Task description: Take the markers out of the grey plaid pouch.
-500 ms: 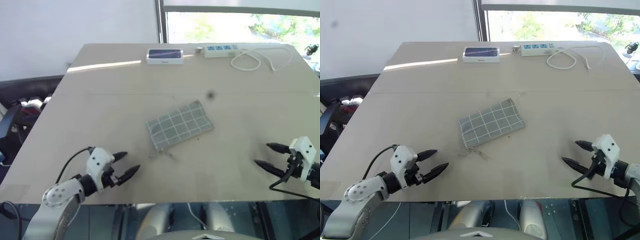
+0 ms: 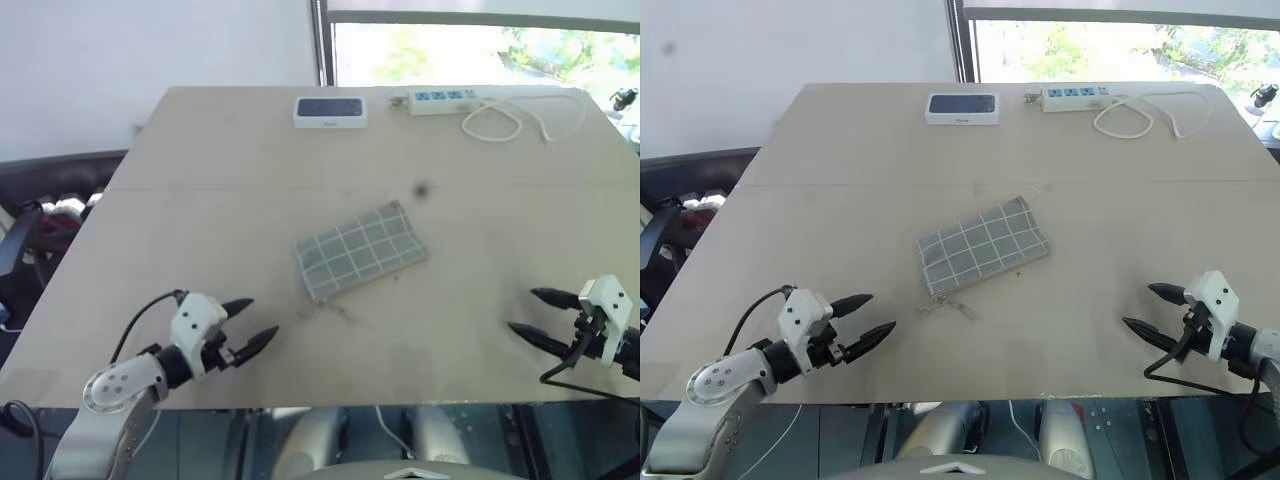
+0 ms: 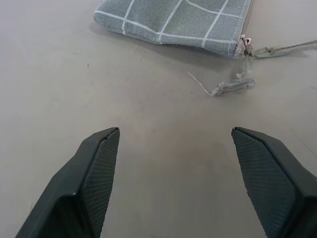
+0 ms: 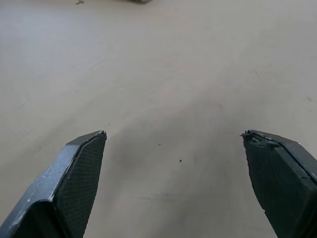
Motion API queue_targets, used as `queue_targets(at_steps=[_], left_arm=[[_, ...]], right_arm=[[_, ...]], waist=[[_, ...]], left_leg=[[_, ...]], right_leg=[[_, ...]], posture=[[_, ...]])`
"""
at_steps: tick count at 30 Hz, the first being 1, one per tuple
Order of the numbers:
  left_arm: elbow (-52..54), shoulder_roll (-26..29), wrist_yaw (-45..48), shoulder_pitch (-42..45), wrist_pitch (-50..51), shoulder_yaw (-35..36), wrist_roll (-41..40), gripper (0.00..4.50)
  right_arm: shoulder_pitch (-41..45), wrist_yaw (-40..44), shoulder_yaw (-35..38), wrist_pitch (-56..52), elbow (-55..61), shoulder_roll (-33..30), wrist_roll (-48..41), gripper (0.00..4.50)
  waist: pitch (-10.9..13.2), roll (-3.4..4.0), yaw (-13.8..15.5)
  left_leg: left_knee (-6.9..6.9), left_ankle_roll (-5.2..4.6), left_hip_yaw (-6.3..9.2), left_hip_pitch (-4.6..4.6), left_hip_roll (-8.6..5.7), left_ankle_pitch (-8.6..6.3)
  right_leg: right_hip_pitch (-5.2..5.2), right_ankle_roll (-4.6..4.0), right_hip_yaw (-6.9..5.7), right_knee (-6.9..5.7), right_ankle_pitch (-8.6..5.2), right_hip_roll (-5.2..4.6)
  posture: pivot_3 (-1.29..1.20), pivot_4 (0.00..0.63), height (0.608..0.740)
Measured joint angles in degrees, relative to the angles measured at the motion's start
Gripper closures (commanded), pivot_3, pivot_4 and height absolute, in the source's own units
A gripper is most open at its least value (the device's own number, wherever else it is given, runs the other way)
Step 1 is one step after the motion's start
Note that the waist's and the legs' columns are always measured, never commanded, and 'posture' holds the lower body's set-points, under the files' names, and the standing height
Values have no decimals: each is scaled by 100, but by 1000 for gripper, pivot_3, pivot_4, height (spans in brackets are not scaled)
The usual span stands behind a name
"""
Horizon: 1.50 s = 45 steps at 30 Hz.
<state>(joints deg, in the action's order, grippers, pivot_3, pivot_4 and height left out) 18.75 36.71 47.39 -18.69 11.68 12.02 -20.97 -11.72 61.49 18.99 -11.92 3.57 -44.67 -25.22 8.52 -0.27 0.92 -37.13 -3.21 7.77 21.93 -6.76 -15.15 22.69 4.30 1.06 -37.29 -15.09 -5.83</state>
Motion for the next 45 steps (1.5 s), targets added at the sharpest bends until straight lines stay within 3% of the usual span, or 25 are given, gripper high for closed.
queue_targets(at_steps=[11,15,22,29,36,39,45], left_arm=[[39,23,1,62,47,47,-47,778],[109,298,-85,67,-125,-175,565,778],[-599,557,-510,869,-1712,-526,2005,778],[-1996,350,-1234,2426,-4108,-1750,3655,778],[-3112,89,-1763,3565,-5660,-2622,4601,778],[-3508,-173,-1926,3846,-5857,-2810,4686,1619],[-3755,-554,-2173,4239,-5956,-2999,4804,4437]], right_arm=[[-44,46,-2,5,37,3,-7,0],[-46,60,-4,1,78,3,-12,0],[-178,45,57,-294,633,2,-348,0],[64,-68,-6,-506,802,5,-449,0],[208,-137,-121,-629,1067,24,-461,0],[231,-219,-296,-723,1305,153,-511,0],[583,-731,-1014,-1156,1822,560,-515,0]], waist=[[0,0,-1],[0,1,1],[-1,4,33],[-1,3,78],[-7,6,160],[-8,3,162],[-7,1,141]], left_leg=[[0,2,0,0,0,2],[0,1,0,0,0,0],[-1,5,4,-1,0,-2],[-2,19,-1,2,-6,13],[-5,18,0,0,-9,14],[-13,17,-1,2,-10,14],[-19,18,-3,-3,-10,16]], right_leg=[[0,0,0,0,0,0],[-1,0,0,0,0,0],[-2,0,-6,-1,1,0],[-2,1,-2,2,2,-4],[-3,2,-5,0,3,-6],[-3,3,-8,-7,3,-6],[-1,4,-12,-37,2,-5]], posture=[[0,150,738],[0,150,738],[0,150,738],[0,150,738],[0,150,738],[0,150,738],[0,150,738]])
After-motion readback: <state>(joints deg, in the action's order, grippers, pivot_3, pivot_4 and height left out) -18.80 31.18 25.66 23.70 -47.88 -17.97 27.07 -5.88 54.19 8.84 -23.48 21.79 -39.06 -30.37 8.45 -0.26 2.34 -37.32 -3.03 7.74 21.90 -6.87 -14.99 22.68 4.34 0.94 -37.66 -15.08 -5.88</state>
